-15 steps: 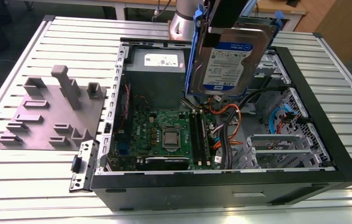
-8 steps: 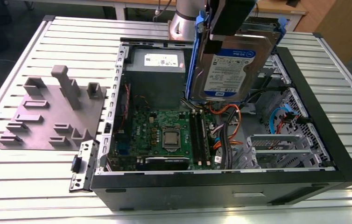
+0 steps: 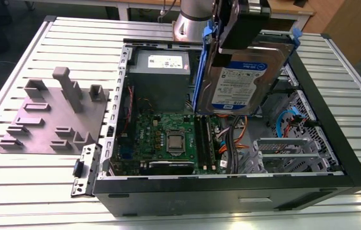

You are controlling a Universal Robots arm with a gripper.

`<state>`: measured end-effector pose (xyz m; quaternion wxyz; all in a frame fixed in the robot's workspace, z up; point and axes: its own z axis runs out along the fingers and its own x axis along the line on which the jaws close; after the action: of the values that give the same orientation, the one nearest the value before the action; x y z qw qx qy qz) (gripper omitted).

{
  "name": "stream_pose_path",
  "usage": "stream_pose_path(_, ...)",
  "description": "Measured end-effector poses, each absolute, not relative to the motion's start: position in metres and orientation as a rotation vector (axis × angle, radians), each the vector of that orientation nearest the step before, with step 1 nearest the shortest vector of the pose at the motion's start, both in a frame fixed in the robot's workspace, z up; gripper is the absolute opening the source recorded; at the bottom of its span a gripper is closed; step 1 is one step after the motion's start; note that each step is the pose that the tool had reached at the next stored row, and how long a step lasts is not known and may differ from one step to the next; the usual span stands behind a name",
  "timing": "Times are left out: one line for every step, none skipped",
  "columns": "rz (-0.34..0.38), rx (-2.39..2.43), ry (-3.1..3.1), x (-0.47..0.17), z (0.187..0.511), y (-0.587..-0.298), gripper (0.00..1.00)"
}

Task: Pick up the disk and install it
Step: 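Insert the disk into the insertion slot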

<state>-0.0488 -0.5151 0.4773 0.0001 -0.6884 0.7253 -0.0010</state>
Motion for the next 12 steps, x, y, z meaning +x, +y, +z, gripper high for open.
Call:
stream_pose_path(-0.003,-2.162,2.279,-0.048,0.477,-0.517,0.36)
stream_pose_path(-0.003,-2.162,2.279,-0.047,0.476,-0.519,0.36)
stream_pose_path(-0.003,-2.163,2.279,-0.045,0.476,-0.521,0.36)
stream_pose_path(-0.003,-2.163,2.278,-0.043,0.476,-0.522,0.36)
stream_pose_path(-0.003,-2.162,2.278,-0.04,0.475,-0.523,0.36)
stream_pose_path(-0.003,-2.162,2.278,-0.036,0.475,-0.524,0.36)
stream_pose_path(-0.003,-2.162,2.279,-0.033,0.474,-0.524,0.36)
stream_pose_path(-0.003,-2.163,2.278,-0.029,0.474,-0.524,0.36)
stream_pose_path(-0.003,-2.163,2.278,-0.025,0.473,-0.525,0.36)
stream_pose_path(-0.003,-2.163,2.279,-0.021,0.473,-0.525,0.36)
stream_pose_path(-0.003,-2.163,2.279,-0.018,0.472,-0.526,0.36)
stream_pose_path(-0.003,-2.163,2.279,-0.016,0.472,-0.527,0.36)
